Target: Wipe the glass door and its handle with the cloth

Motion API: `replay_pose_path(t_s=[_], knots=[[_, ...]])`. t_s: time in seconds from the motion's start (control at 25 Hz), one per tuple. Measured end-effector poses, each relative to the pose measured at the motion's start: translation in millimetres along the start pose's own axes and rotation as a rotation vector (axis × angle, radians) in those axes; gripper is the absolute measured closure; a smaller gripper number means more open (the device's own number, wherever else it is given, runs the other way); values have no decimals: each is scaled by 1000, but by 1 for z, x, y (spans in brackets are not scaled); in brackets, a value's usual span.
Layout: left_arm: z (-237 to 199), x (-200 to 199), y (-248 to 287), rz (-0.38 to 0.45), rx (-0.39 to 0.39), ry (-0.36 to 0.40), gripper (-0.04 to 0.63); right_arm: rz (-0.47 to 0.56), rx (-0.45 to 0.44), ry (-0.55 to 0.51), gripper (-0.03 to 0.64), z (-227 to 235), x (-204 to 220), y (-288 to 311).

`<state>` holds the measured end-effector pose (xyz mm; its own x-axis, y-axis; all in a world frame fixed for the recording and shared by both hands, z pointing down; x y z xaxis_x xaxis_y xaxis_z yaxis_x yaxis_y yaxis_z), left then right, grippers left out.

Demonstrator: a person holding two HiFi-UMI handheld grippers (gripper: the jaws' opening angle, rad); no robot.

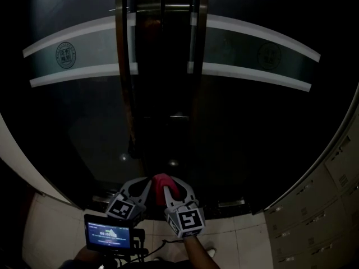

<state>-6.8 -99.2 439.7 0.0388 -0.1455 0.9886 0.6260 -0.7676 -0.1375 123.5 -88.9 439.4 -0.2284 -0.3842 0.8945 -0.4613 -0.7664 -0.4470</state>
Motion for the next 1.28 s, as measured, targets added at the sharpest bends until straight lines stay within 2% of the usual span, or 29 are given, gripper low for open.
replay_pose_path(t_s=[0.32, 0.6, 0.96, 1.28], knots=[[-2, -12, 16, 20, 39, 8, 581, 11, -12, -11, 588, 10, -11, 17], [-11, -49, 58, 82, 37, 8, 583, 72, -77, -62, 588, 51, -55, 56], [-27, -68, 112, 120, 9, 16, 583, 76, -131, -47, 588, 84, -66, 90], [-34, -69, 114, 122, 14, 14, 583, 69, -117, -40, 588, 79, -61, 92]])
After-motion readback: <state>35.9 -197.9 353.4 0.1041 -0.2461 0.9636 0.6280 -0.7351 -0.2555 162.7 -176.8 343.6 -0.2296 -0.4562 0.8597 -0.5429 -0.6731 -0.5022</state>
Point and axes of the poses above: the fingertips, and each gripper's own axes: y forward along the fingers, z to its right, x out of its underside, the point moved 7 cm from there along -y, backward along the fingers, and after that the axes turned 13 degrees about z, right-handed, at the moved point
